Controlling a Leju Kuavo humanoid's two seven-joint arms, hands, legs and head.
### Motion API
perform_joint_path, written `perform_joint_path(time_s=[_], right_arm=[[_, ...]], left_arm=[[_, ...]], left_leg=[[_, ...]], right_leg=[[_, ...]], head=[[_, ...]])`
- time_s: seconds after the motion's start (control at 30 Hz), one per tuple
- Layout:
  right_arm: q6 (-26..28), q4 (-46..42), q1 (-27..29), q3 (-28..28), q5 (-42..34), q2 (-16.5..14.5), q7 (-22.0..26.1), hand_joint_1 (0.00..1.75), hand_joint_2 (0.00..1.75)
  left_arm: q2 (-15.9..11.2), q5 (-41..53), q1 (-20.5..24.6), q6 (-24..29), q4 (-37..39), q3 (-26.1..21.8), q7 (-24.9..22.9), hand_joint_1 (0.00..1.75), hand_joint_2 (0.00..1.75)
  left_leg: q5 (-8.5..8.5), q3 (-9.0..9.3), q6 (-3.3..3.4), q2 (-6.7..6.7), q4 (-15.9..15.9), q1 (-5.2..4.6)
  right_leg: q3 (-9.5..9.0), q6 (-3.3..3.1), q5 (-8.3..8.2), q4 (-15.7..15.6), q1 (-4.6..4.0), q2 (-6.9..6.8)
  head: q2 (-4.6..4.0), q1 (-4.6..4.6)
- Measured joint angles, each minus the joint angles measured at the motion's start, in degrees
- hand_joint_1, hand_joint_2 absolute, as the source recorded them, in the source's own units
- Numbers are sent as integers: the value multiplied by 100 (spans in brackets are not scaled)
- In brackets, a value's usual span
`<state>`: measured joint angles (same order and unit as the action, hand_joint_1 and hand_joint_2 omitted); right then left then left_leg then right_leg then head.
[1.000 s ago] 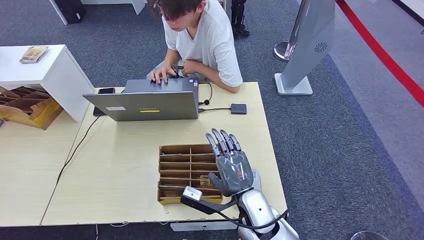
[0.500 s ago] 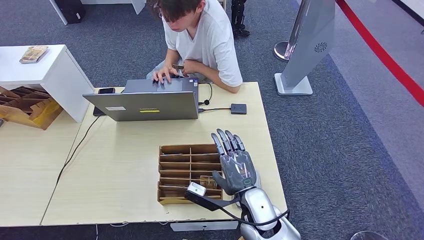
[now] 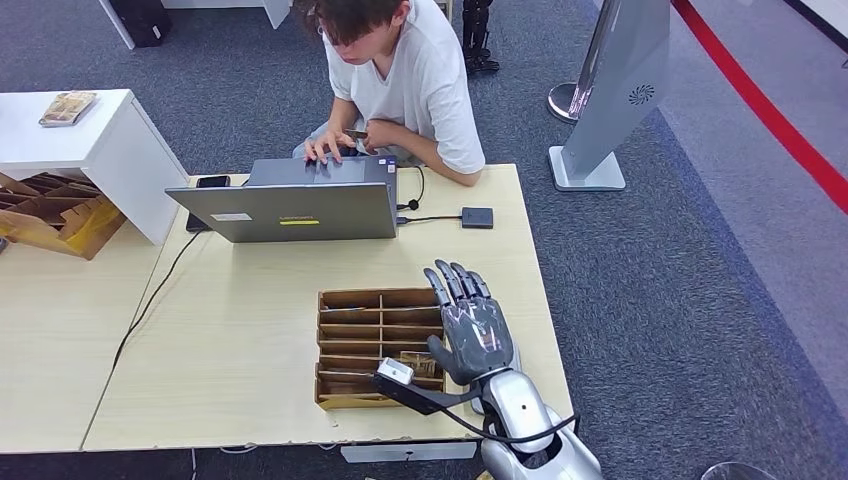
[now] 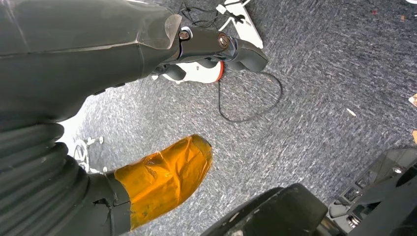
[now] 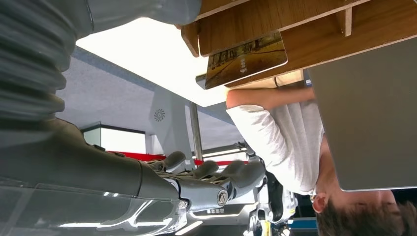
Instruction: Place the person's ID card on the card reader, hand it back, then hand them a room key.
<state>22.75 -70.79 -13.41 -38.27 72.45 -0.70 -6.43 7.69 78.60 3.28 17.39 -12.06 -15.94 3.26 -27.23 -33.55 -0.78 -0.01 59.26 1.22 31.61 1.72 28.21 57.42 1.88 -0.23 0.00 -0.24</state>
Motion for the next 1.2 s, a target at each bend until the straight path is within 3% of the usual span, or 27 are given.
perform_joint_path(time_s=[1.2], right_arm=[[-170,598,-373,-49,-30,-284,70,53,175]], left_arm=[[-3,20,72,-102,-4,102,35,0,175]], left_leg=[[0,0,0,0,0,0]], right_leg=[[0,0,0,0,0,0]], head=[[0,0]])
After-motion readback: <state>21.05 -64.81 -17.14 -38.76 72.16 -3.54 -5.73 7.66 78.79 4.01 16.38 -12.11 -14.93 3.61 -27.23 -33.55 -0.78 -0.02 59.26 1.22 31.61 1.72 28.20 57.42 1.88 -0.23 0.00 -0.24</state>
